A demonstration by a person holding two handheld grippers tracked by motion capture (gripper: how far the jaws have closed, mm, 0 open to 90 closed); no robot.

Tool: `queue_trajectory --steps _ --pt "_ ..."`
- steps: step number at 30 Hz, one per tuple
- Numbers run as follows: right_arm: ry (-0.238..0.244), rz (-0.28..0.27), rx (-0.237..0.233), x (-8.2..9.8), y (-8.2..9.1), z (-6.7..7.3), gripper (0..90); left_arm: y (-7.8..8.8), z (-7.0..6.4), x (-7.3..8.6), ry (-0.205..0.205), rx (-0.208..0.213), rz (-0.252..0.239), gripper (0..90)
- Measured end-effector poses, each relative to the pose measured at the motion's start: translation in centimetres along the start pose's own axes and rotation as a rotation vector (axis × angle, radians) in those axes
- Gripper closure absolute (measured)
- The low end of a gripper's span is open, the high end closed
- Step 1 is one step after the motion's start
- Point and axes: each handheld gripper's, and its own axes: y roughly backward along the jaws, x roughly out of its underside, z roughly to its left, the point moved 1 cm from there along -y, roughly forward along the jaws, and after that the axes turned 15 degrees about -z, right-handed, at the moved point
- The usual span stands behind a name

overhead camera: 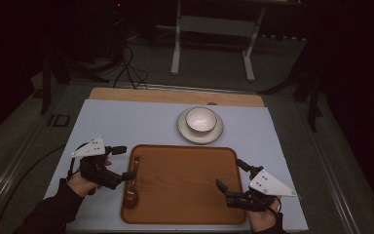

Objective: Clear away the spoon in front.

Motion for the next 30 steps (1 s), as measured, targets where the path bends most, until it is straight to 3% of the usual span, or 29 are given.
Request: queue_trajectory --steps 17,25,30 --pt "0.002 0.006 -0.003 0.2 0.1 0.0 13.1 1.3 -0.6 2.7 -0.031 -0.025 0.003 1.0" --pt "0.005 0.016 -0.004 0.6 0.0 -0.1 13.1 1.9 -1.0 3.7 -0.015 -0.037 -0.011 1.1" --pt "0.003 0.029 -0.007 1.0 -0.1 -0.1 13.1 1.9 -1.3 4.2 -0.042 -0.043 0.017 1.0"
